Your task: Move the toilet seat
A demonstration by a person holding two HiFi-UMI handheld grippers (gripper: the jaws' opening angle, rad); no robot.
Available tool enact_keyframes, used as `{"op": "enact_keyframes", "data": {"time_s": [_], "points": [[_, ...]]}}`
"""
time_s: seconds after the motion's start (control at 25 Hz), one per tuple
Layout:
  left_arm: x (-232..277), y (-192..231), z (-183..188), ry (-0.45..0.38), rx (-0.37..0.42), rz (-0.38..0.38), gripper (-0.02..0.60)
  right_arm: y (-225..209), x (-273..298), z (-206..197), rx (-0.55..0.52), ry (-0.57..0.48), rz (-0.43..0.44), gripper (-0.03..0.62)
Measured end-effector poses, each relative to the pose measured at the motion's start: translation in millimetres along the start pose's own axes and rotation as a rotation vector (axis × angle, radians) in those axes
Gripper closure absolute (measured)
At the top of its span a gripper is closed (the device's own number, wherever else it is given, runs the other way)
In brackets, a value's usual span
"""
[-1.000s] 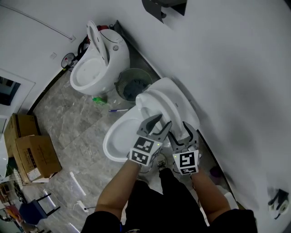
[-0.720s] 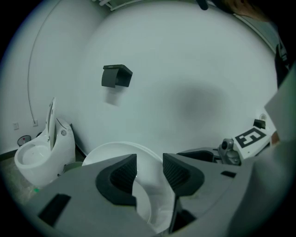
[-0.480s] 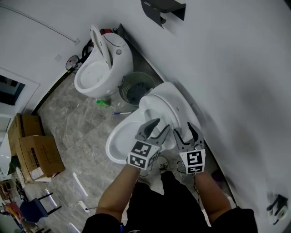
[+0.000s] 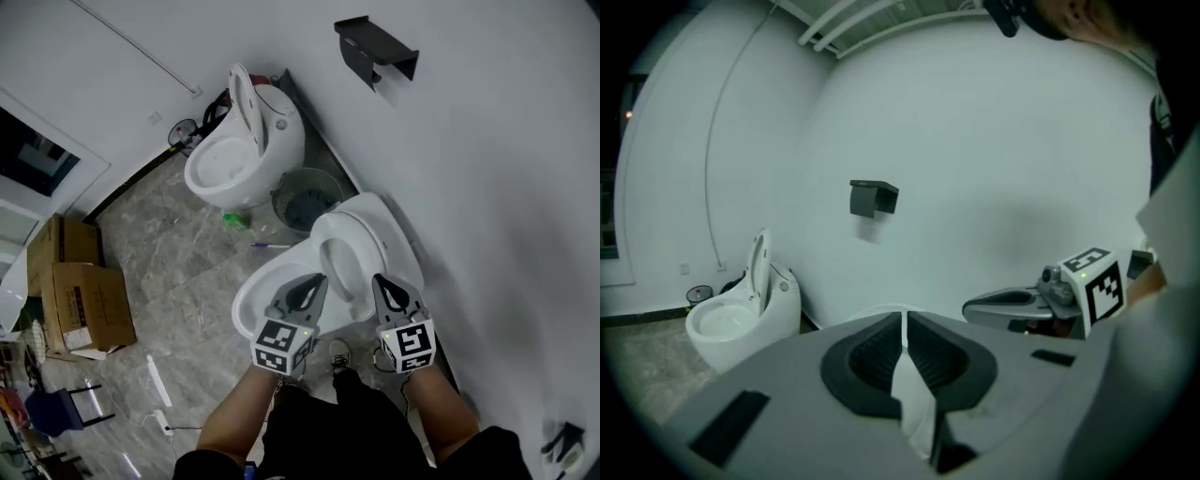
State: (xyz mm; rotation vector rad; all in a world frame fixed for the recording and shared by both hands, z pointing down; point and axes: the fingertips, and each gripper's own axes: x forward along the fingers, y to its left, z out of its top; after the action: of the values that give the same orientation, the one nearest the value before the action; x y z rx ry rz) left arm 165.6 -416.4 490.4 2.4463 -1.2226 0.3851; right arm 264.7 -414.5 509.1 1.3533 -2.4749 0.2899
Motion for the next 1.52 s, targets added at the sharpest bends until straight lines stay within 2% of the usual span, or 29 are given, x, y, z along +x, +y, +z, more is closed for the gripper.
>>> {"op": "enact_keyframes", "data": {"time_s": [0.12, 0.28, 0.44, 0.56, 0.68, 0.88, 1.12, 1.32, 1.52], "points": [[-38.4, 14.2, 7.1, -0.024, 0.000, 0.069, 0.568, 20.6, 2.8, 22.9, 0.016, -0.020, 0.074, 0.589], [-99.4, 33.6, 8.9, -0.057, 0.026, 0.183, 0.572, 50.3, 4.8, 51.0, 0.103, -0.042, 0.164, 0.589], [-159.3, 50.2, -0.7, -0.065, -0.007, 0.280, 0.574, 90.2, 9.7, 69.0, 0.148, -0.066, 0.259, 0.589], [-204.4, 64.0, -12.6, -0.088, -0.031, 0.348, 0.574, 129.5, 11.2, 74.5, 0.136, -0.067, 0.309, 0.589], [-245.8, 73.4, -22.3, -0.104, -0.057, 0.380, 0.574, 172.2, 10.3, 77.8, 0.095, -0.053, 0.339, 0.589], [-310.1, 83.3, -40.5, -0.119, -0.060, 0.351, 0.574, 242.8, -0.6, 82.2, 0.062, -0.052, 0.343, 0.589], [-403.7, 109.3, -63.7, -0.189, -0.017, 0.338, 0.574, 334.0, -38.3, 83.7, 0.044, -0.064, 0.287, 0.589], [-463.9, 108.2, -77.0, -0.212, 0.002, 0.264, 0.574, 386.8, -84.5, 87.4, 0.056, -0.098, 0.186, 0.589], [-494.0, 87.3, -92.0, -0.206, 0.029, 0.169, 0.574, 414.4, -136.1, 75.4, 0.047, -0.097, 0.083, 0.589]]}}
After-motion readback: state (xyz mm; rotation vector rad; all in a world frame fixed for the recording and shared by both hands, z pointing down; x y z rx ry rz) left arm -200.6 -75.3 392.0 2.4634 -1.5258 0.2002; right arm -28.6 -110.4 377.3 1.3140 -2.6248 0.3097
